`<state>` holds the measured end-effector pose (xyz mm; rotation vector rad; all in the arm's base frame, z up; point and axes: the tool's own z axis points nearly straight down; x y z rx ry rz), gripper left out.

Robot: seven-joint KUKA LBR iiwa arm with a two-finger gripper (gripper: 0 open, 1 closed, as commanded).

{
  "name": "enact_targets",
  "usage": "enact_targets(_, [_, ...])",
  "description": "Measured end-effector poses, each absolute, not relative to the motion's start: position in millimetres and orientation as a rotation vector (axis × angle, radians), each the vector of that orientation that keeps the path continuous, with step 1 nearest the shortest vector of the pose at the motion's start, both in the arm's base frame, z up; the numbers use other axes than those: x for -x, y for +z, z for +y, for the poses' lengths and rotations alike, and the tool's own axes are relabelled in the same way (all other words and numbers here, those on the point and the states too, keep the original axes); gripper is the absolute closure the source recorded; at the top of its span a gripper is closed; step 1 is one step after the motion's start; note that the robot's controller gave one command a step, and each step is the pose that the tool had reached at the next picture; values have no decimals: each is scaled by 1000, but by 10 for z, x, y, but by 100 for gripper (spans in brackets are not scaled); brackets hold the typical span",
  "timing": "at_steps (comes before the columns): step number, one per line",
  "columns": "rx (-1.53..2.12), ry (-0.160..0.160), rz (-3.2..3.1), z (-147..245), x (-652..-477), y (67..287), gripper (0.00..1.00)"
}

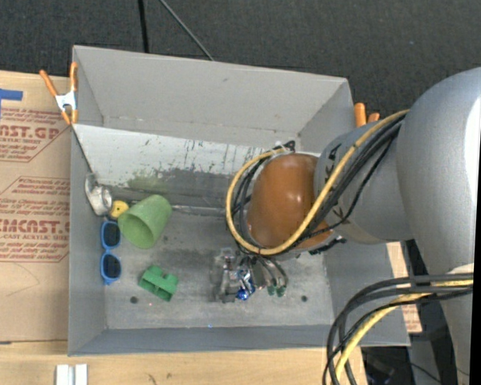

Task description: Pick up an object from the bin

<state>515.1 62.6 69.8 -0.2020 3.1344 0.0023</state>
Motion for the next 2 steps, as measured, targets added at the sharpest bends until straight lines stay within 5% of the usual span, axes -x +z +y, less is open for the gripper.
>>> enact_targets(1, [197, 0, 3133, 477, -5000, 1088, 100])
enact_targets(2, [197, 2, 3135, 485, -4998, 1067, 0])
